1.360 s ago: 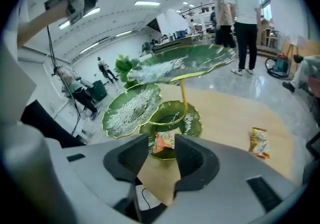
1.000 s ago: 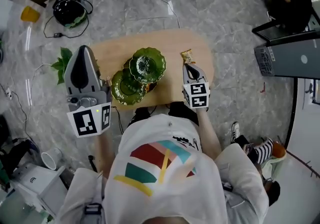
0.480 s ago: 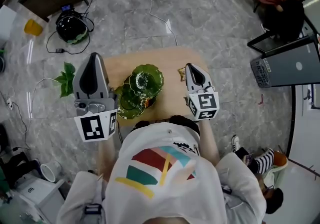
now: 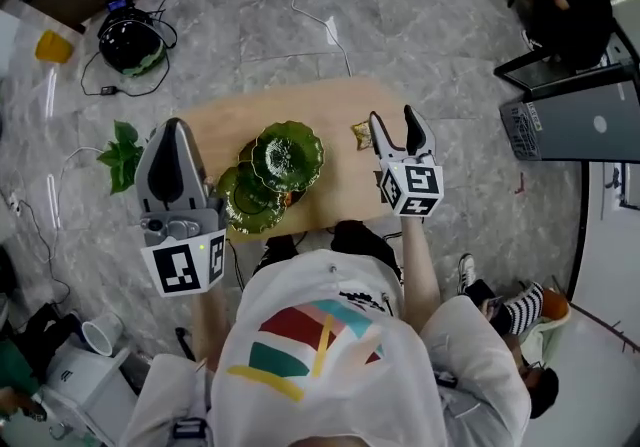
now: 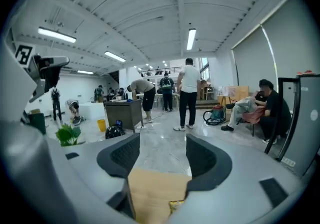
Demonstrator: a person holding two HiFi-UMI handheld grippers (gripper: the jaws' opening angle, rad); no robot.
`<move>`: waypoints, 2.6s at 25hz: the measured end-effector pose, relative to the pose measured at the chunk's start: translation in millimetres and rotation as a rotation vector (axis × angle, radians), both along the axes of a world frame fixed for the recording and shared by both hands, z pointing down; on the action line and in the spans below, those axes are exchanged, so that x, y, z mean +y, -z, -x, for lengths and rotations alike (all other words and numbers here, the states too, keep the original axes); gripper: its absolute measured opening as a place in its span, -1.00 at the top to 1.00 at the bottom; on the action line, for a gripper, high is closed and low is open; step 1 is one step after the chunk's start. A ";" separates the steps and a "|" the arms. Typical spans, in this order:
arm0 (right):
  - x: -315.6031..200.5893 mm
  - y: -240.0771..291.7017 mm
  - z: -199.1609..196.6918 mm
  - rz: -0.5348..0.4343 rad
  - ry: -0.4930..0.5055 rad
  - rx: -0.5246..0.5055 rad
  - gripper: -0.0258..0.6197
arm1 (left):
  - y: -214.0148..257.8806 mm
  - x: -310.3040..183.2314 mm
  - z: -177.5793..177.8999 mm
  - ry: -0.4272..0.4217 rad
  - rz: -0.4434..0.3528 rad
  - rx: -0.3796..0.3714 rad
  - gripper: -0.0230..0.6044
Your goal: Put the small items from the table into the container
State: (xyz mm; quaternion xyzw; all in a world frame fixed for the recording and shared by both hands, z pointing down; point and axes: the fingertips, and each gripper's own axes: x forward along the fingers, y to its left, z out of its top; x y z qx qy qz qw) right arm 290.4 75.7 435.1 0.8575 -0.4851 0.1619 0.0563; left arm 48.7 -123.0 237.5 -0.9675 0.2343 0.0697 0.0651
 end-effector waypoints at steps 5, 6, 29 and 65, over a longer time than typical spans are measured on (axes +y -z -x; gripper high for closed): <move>-4.7 -95.9 -29.4 0.153 0.066 -0.146 0.08 | -32.5 0.1 -13.9 -0.001 0.034 -0.071 0.90; -3.5 -124.9 -36.4 0.182 0.065 -0.200 0.08 | -40.5 0.5 -17.7 -0.002 0.046 -0.087 0.90; 26.2 -360.3 -53.4 0.576 0.044 -0.533 0.29 | -145.3 0.1 -36.2 0.026 0.173 -0.282 0.90; -113.5 36.7 154.1 0.088 0.609 -0.245 0.32 | 44.8 0.9 26.5 0.167 -0.029 0.053 0.90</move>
